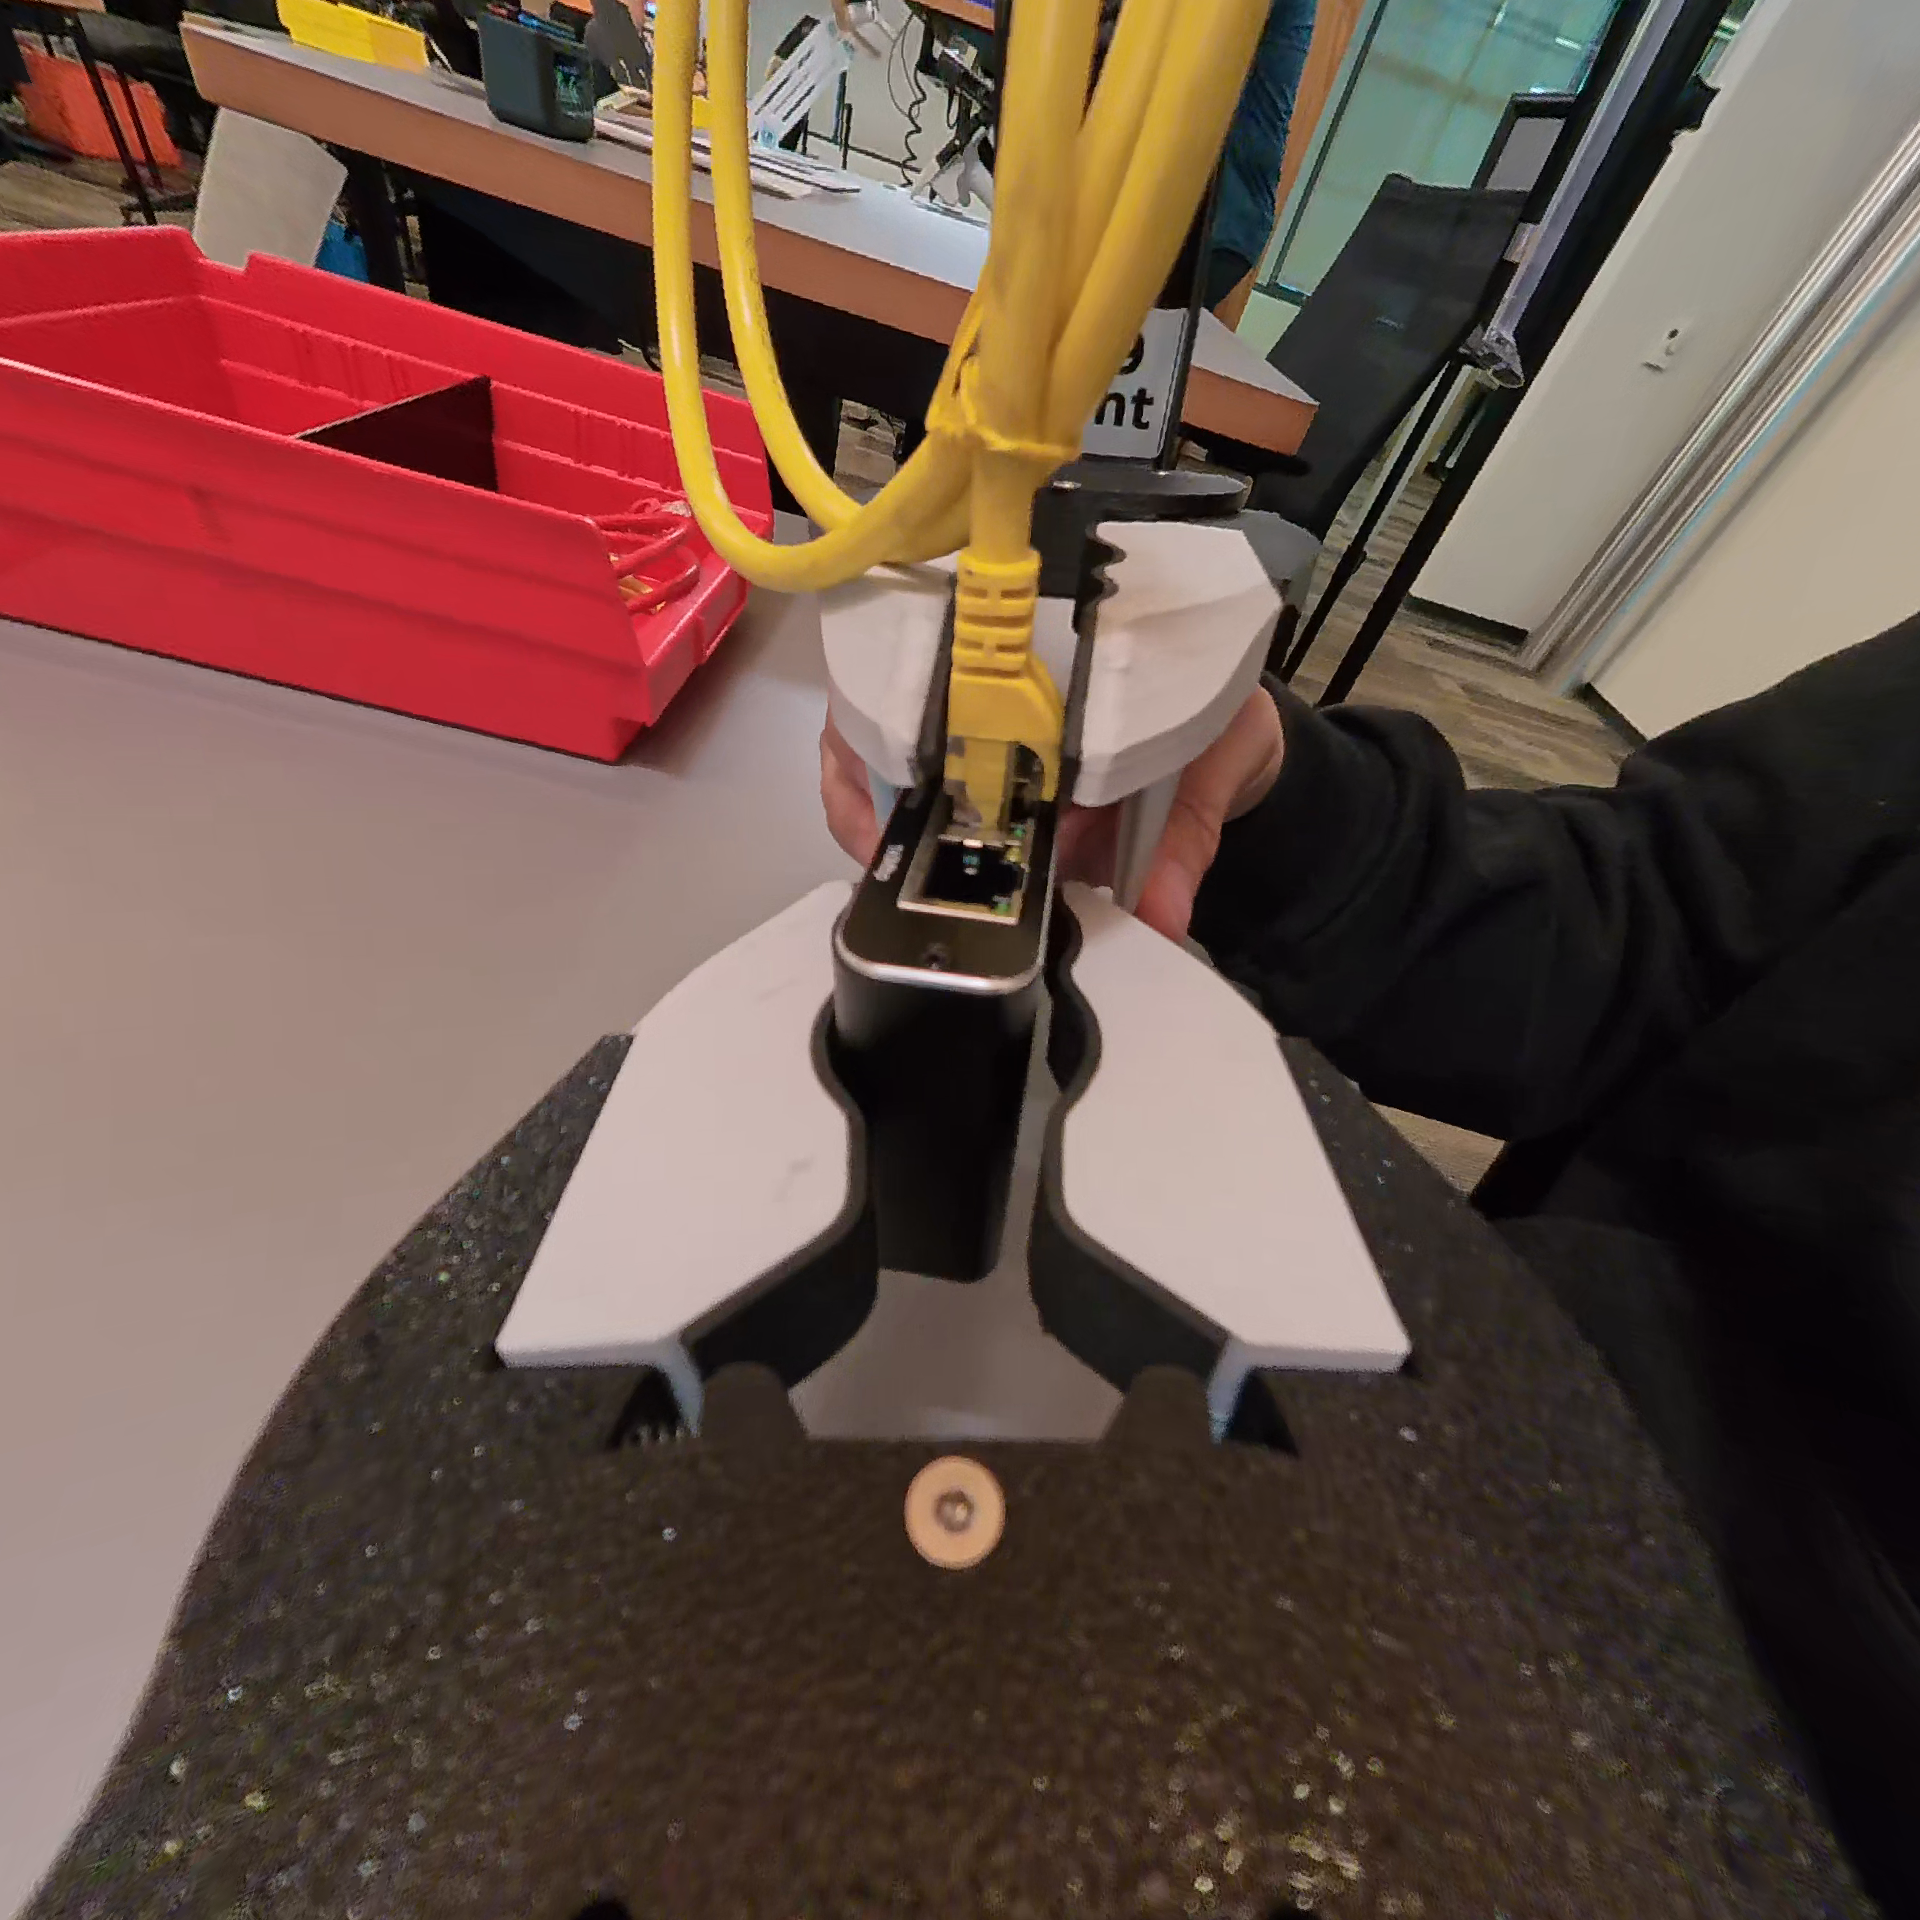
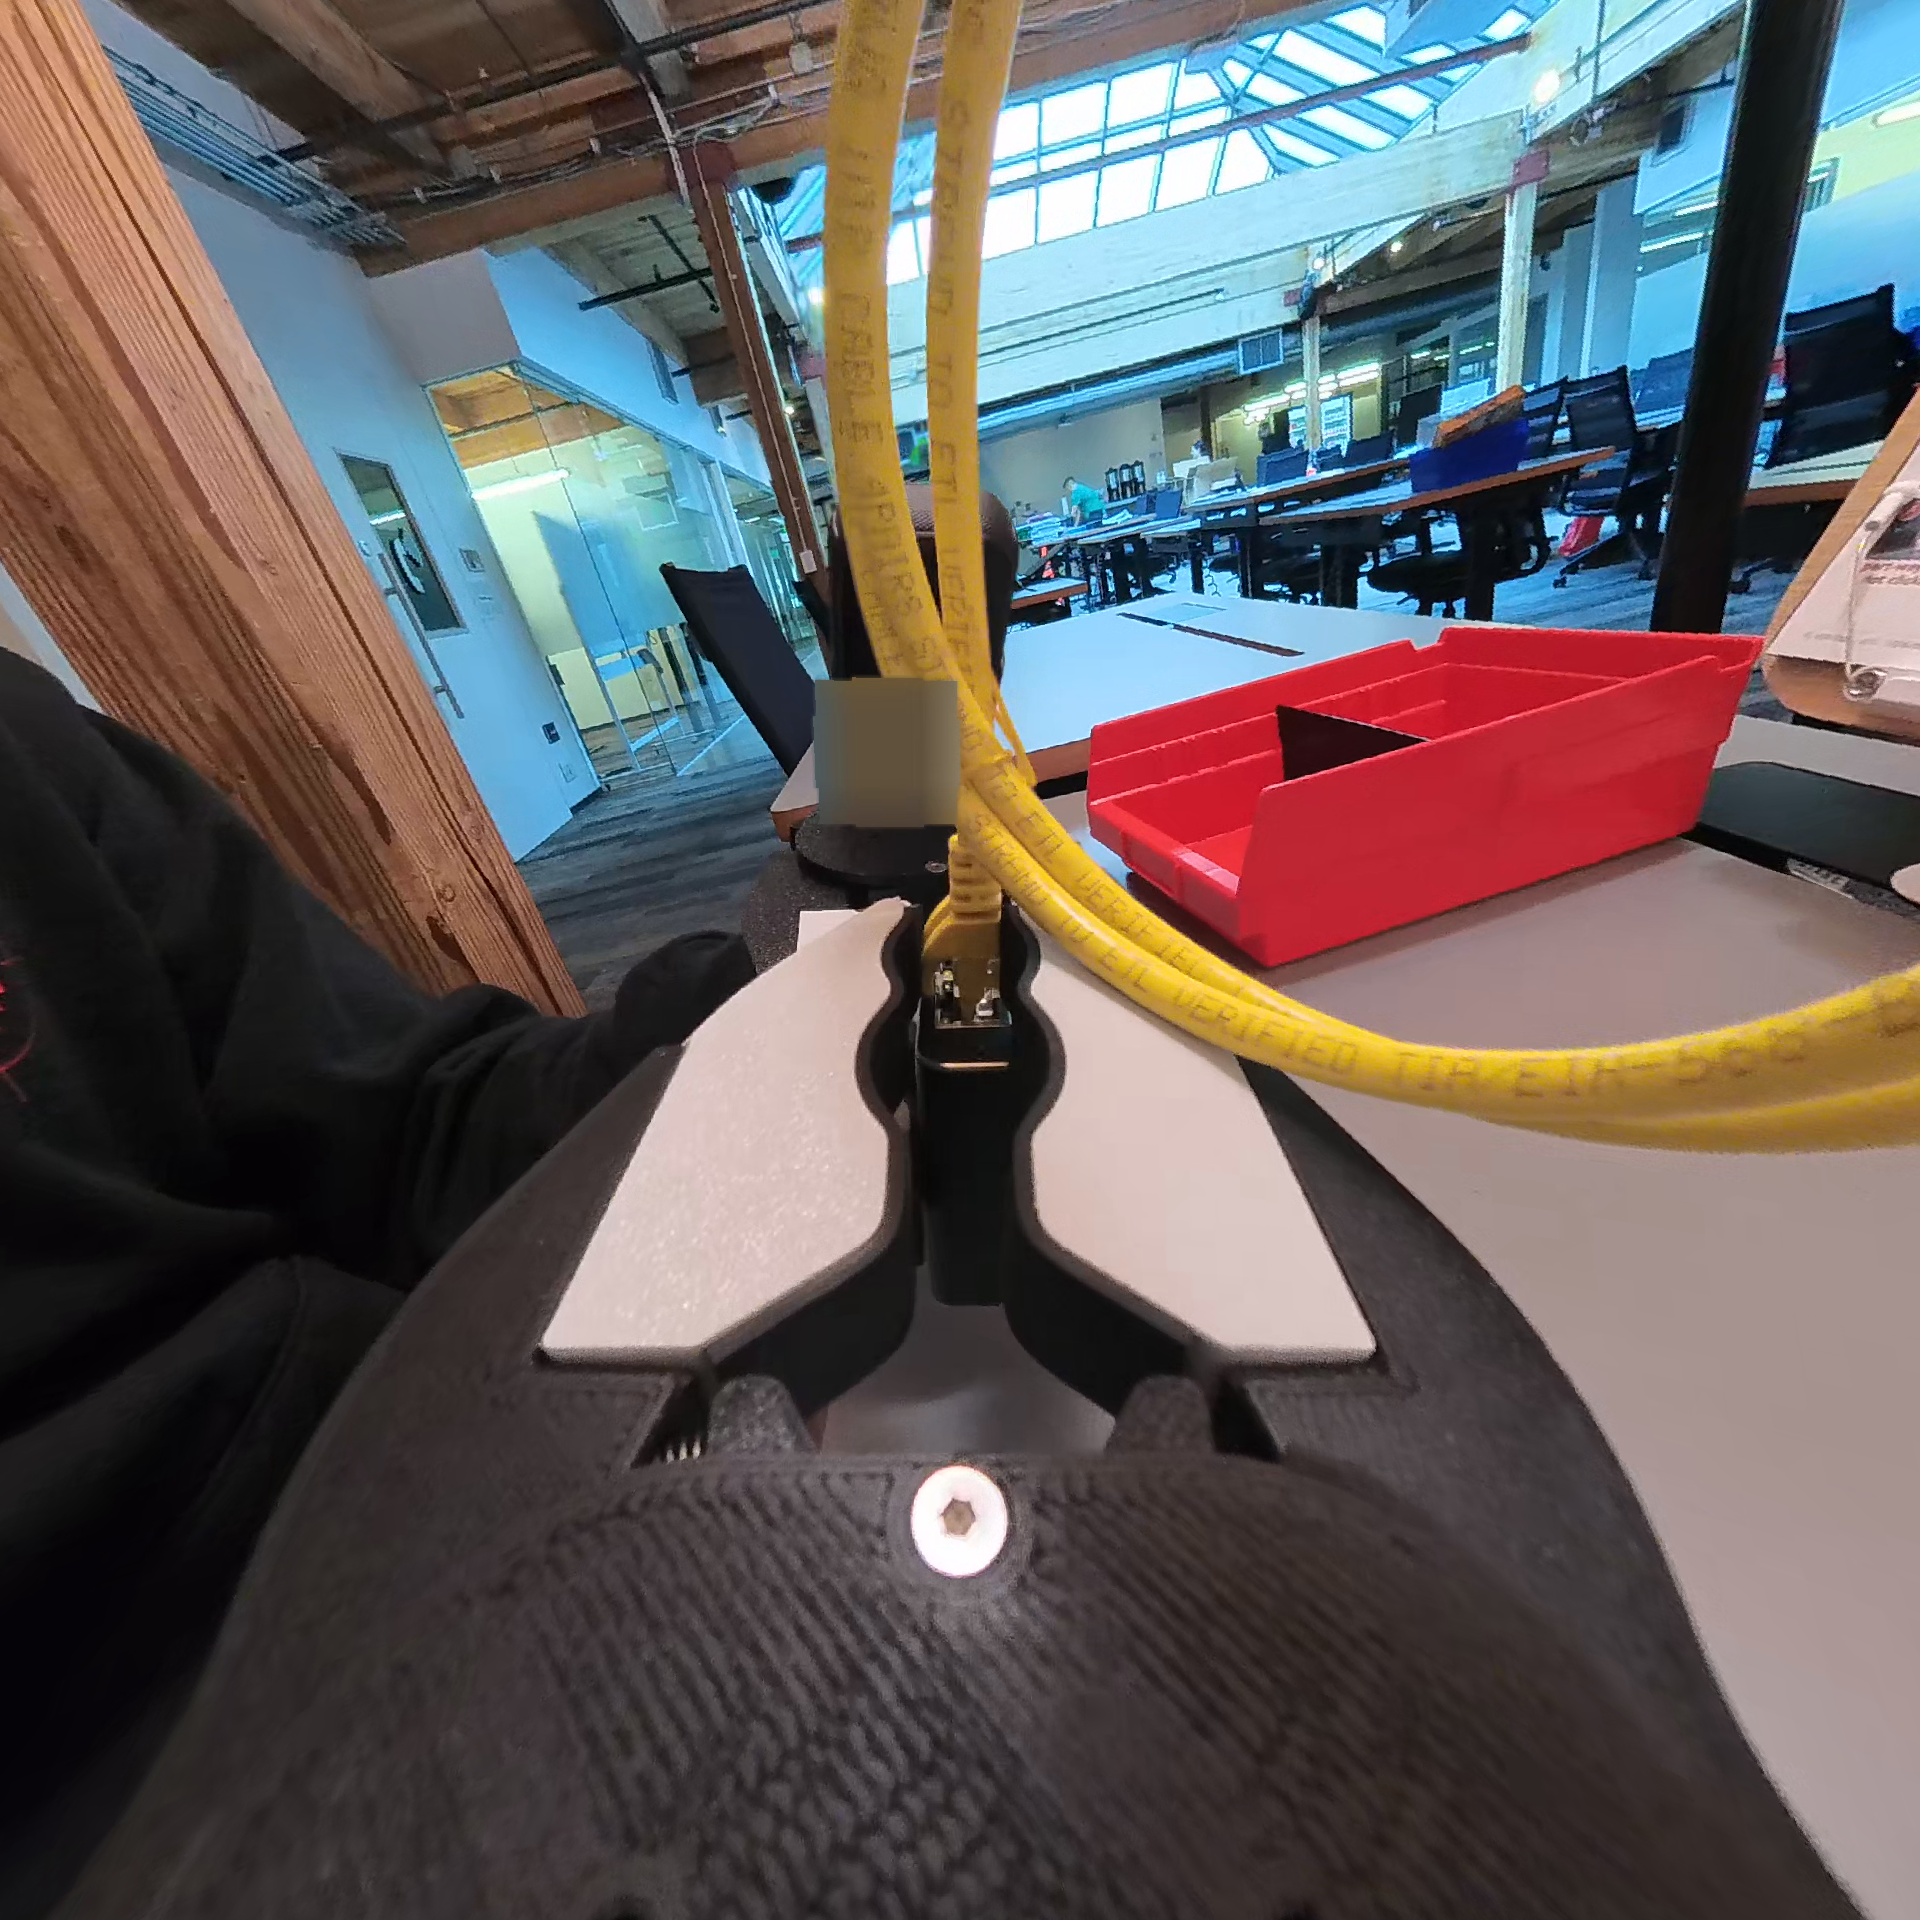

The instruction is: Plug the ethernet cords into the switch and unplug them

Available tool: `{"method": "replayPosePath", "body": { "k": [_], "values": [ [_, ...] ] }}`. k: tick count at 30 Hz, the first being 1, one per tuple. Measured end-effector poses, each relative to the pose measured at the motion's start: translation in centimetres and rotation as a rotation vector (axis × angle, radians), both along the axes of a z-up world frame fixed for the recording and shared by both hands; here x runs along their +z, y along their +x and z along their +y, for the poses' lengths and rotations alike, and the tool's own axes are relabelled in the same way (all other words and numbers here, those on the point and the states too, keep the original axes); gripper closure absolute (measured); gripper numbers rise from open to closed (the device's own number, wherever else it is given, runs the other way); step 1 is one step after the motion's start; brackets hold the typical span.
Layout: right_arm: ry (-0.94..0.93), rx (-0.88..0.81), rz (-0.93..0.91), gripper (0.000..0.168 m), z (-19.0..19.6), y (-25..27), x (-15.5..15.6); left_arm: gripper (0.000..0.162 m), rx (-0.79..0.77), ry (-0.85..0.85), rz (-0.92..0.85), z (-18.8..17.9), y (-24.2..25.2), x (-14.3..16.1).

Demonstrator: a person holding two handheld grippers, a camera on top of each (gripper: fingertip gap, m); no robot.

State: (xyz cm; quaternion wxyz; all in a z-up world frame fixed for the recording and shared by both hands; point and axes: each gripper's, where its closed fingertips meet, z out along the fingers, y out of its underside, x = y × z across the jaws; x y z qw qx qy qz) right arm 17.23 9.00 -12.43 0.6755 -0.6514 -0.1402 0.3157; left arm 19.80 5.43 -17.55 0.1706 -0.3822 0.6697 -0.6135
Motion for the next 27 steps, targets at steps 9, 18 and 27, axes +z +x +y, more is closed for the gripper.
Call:
{"method": "replayPosePath", "body": {
  "k": [9,18,27],
  "values": [
    [-0.011,0.001,0.004,0.154,0.0,0.3,-0.2,0.132,-0.022,-0.006,0.023,-0.2,0.0,-0.5],
    [-0.025,0.014,0.011,0.153,0.1,0.3,-0.6,0.134,-0.02,0.034,0.037,0.1,-0.1,-1.1],
    [-0.029,0.027,0.044,0.153,0.1,0.2,-0.7,0.134,-0.047,-0.014,0.04,-0.1,-0.3,-1.0]
  ]
}}
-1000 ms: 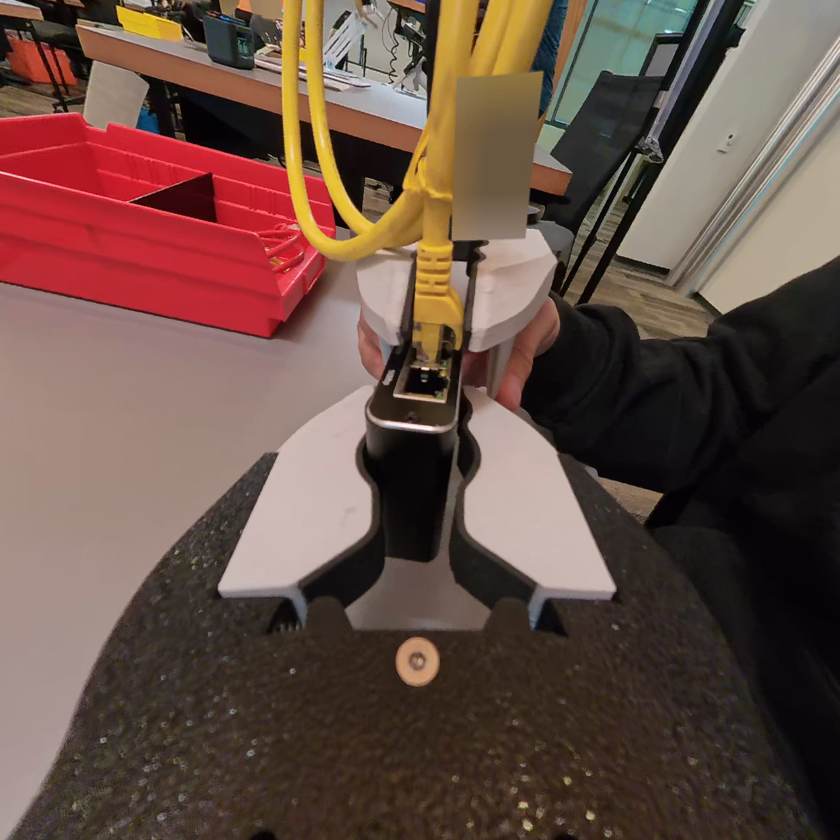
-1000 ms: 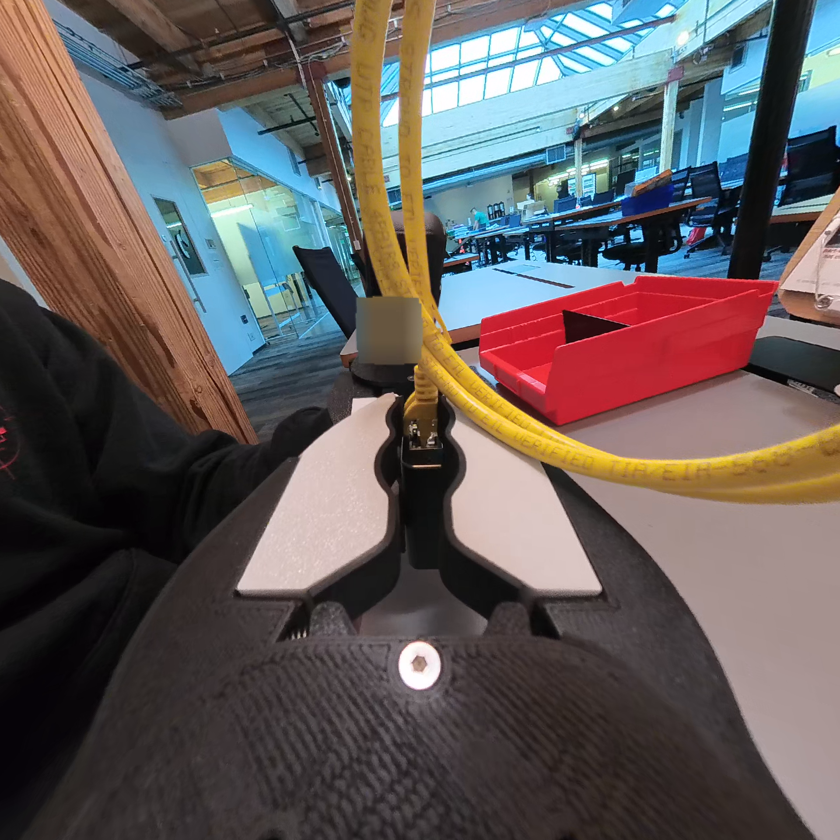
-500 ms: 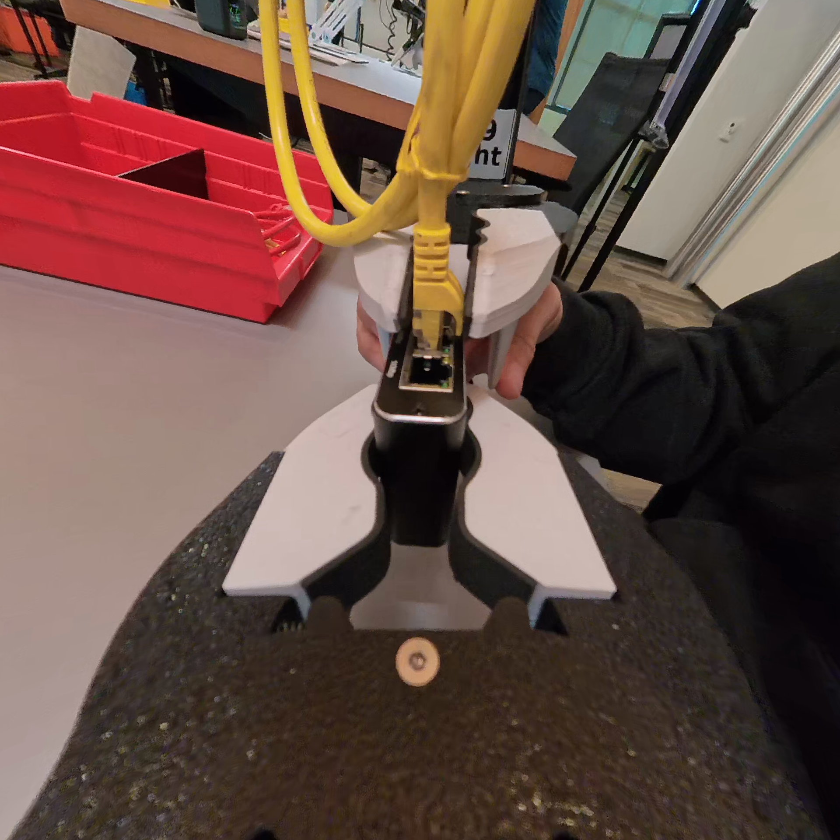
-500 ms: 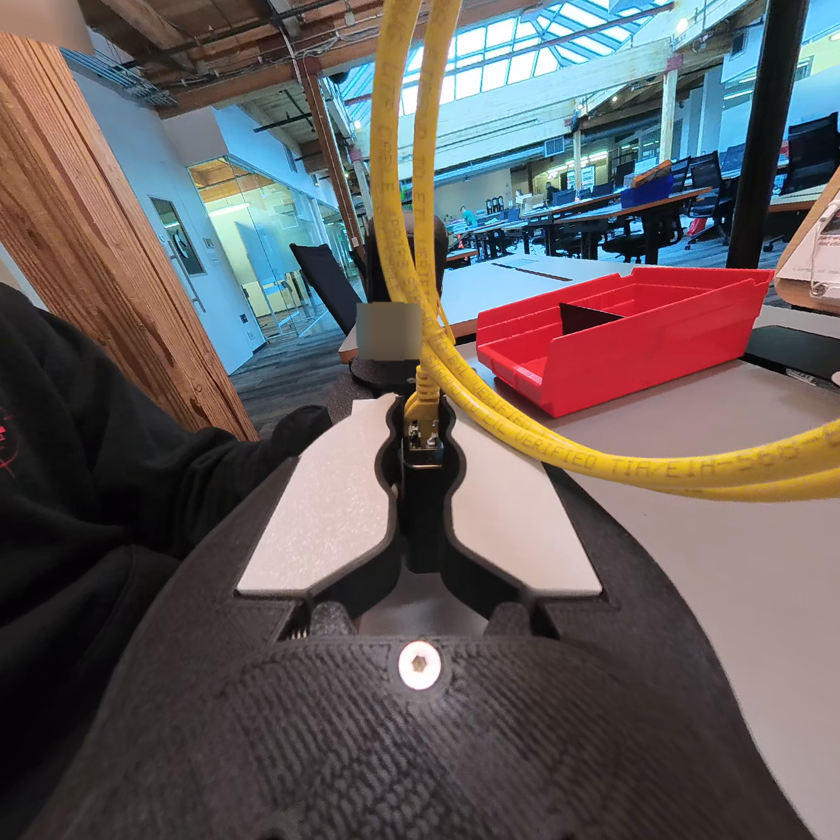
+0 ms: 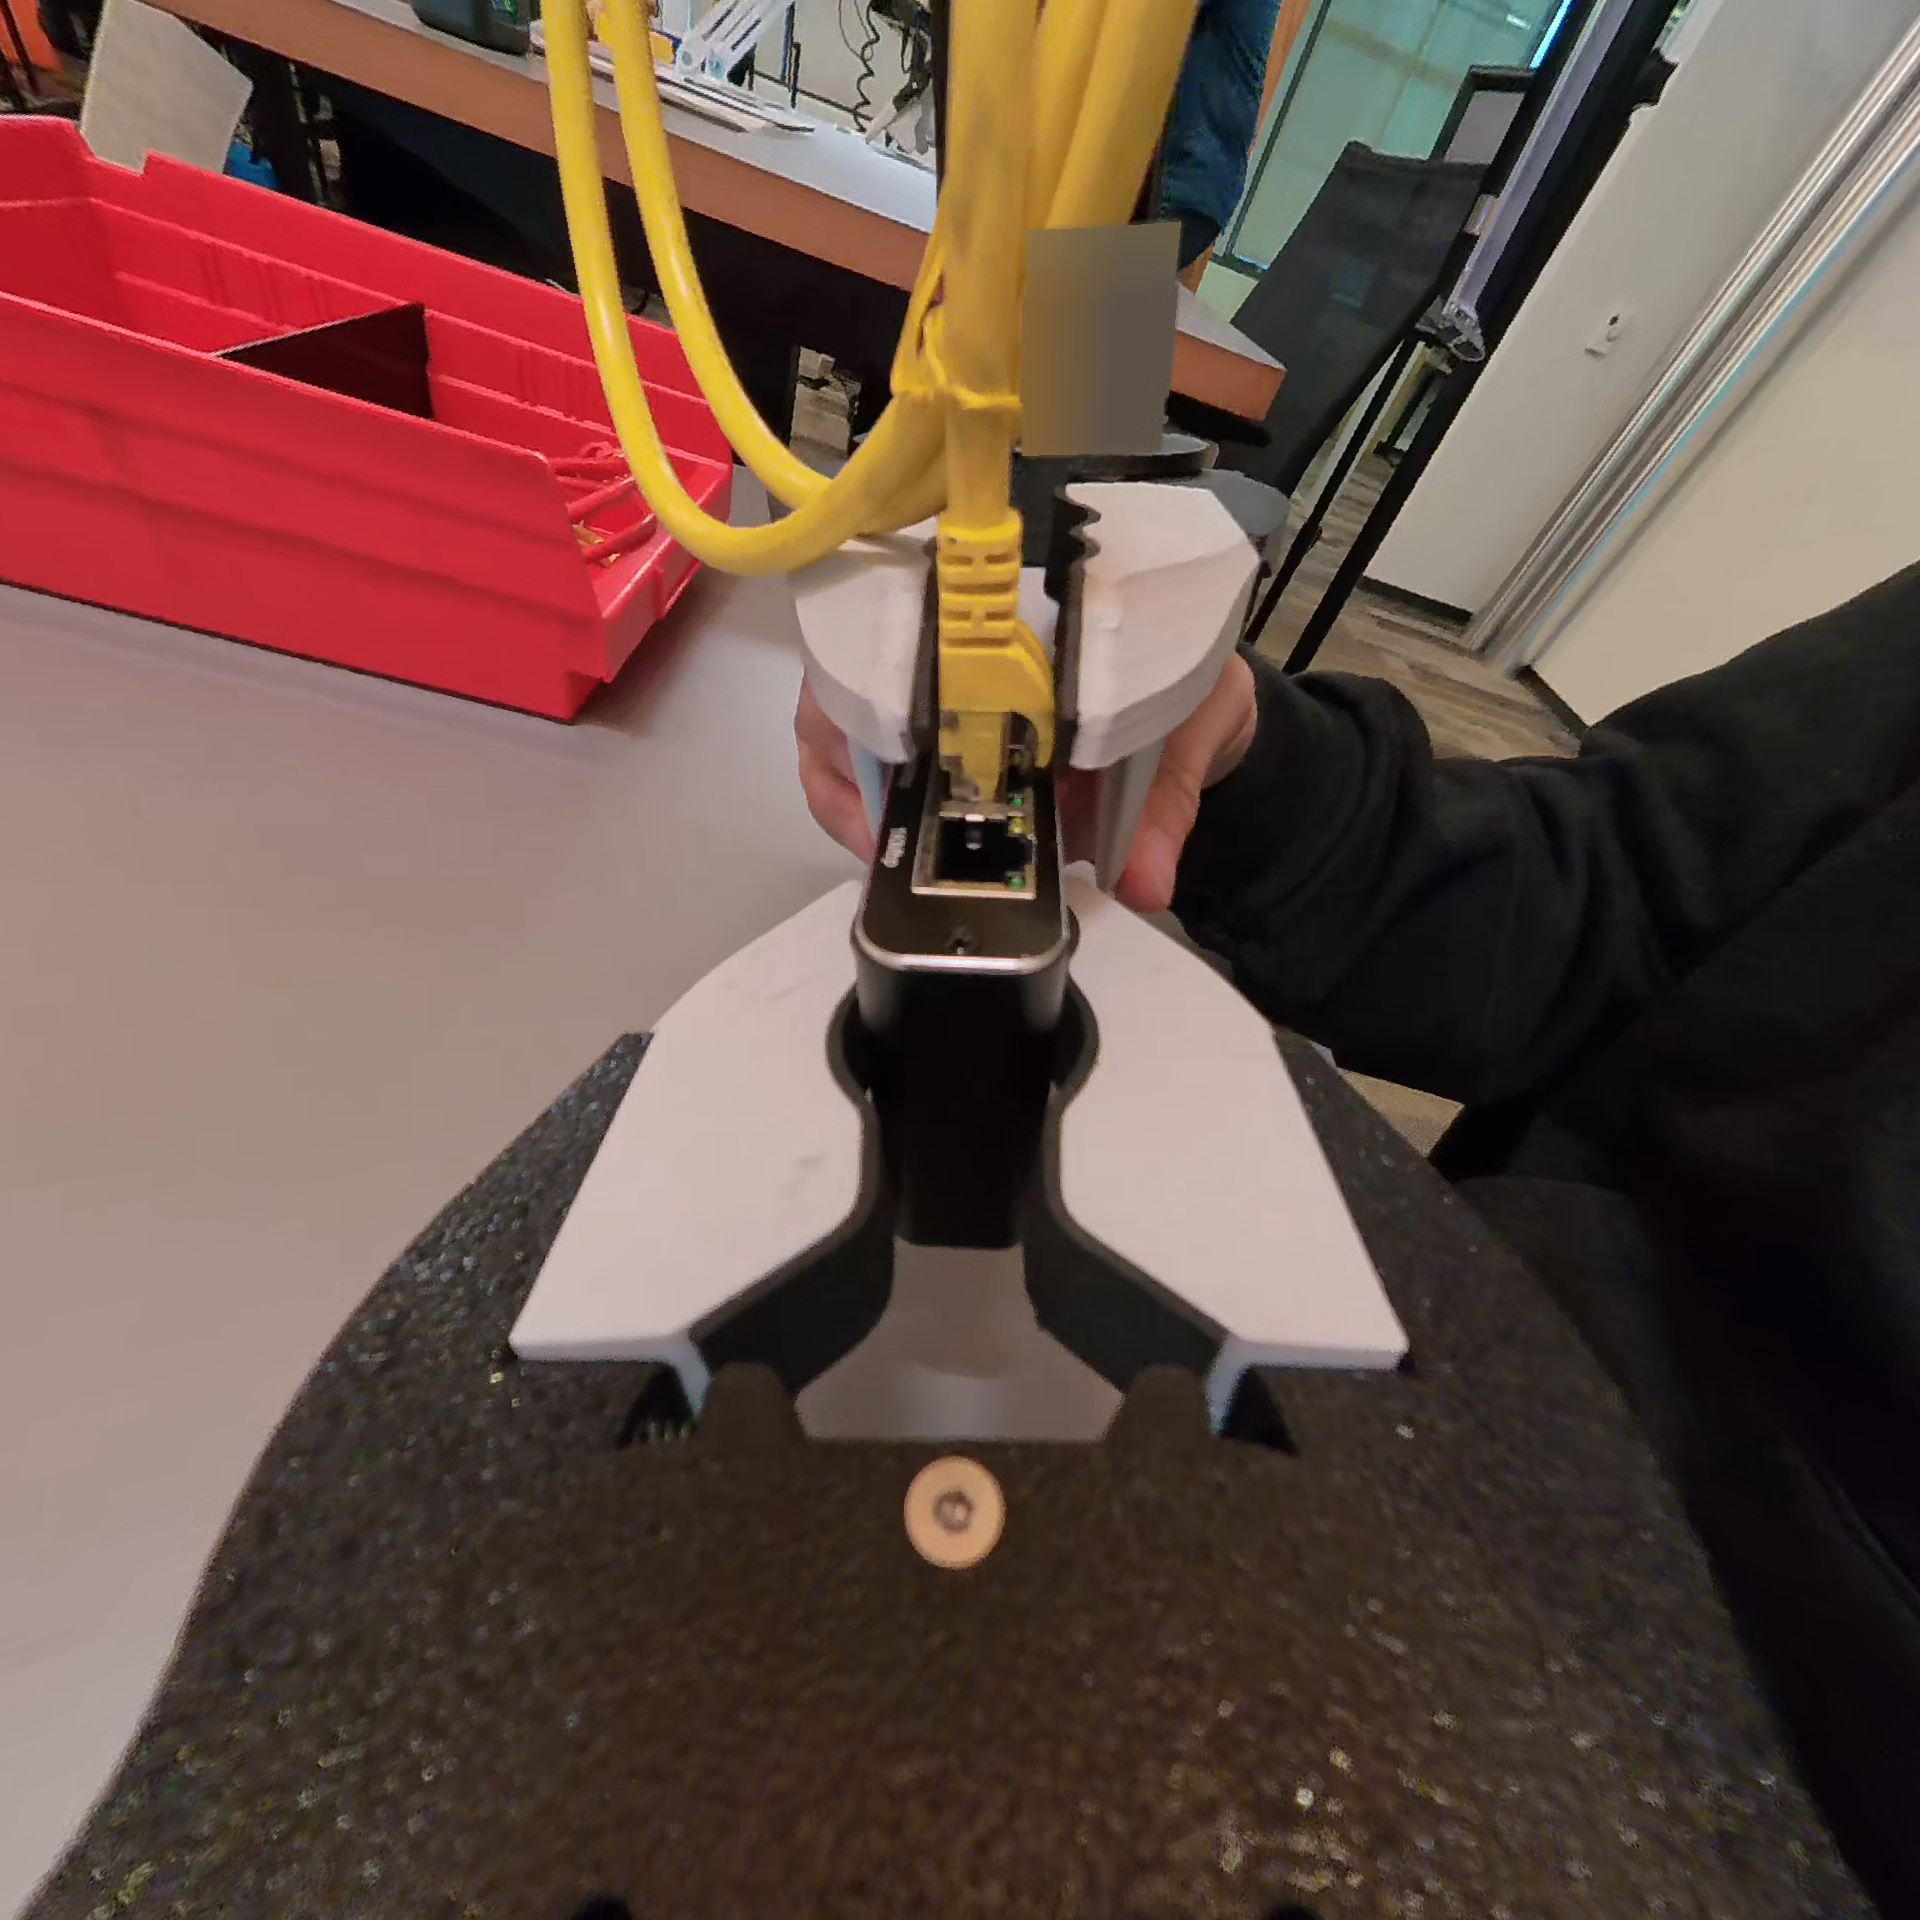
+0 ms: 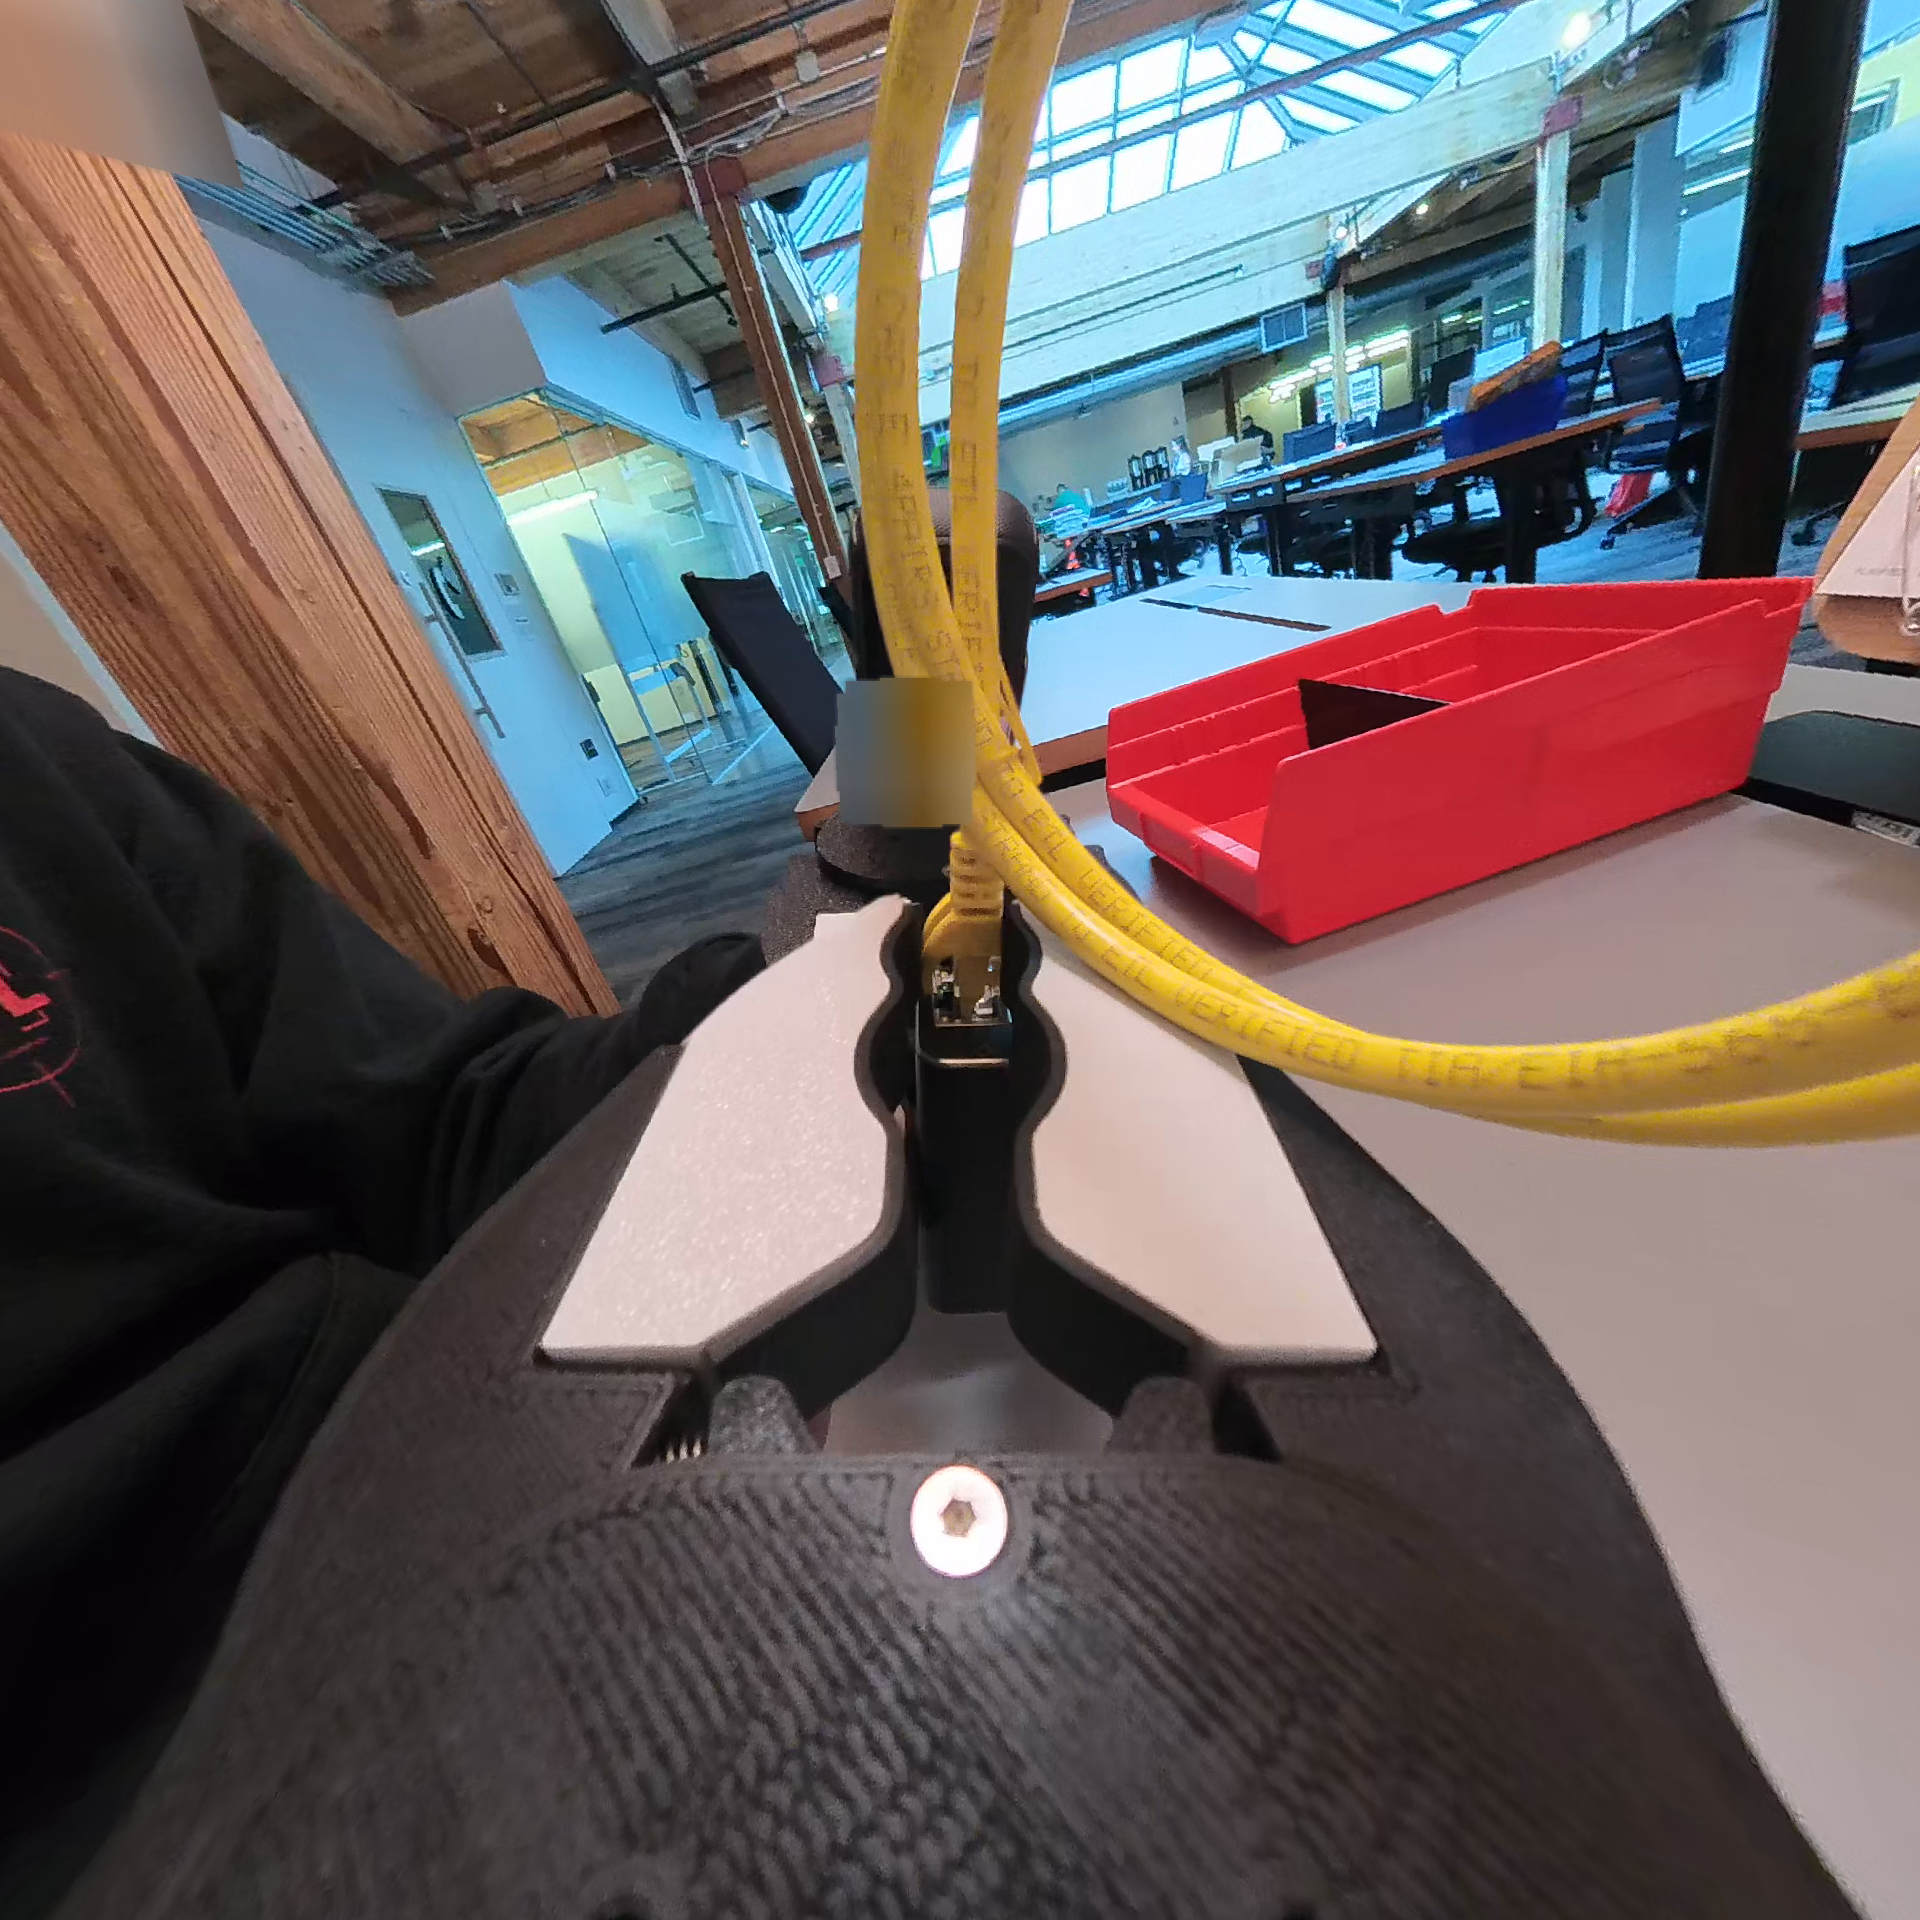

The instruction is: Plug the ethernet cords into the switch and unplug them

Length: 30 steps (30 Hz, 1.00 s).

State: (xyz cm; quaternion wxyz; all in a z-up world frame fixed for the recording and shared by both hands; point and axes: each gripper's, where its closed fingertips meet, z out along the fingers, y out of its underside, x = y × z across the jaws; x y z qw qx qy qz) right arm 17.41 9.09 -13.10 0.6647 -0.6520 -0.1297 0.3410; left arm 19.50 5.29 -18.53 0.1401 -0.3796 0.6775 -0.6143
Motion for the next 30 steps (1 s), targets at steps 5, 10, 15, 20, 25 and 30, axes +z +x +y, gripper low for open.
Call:
{"method": "replayPosePath", "body": {
  "k": [5,10,15,20,25,30],
  "values": [
    [0.005,-0.001,-0.012,0.153,-0.2,0.0,0.3,0.135,-0.013,-0.036,-0.026,-0.4,0.1,0.5],
    [0.017,-0.007,-0.011,0.153,-0.2,0.0,0.3,0.135,-0.021,-0.039,-0.051,-0.3,0.0,0.7],
    [0.029,-0.013,-0.02,0.153,-0.3,0.0,0.4,0.135,-0.019,-0.031,-0.047,-0.3,-0.1,0.7],
    [0.002,-0.027,-0.071,0.152,0.0,-0.4,0.2,0.135,-0.052,-0.046,0.002,-0.2,-0.6,0.5],
    [-0.044,-0.053,-0.117,0.153,0.3,-0.8,-0.1,0.134,-0.021,0.082,-0.038,0.8,-0.7,0.0],
    [-0.059,-0.083,-0.125,0.153,0.7,-0.6,-0.3,0.134,-0.089,-0.087,0.056,0.2,-1.2,0.1]
  ]
}}
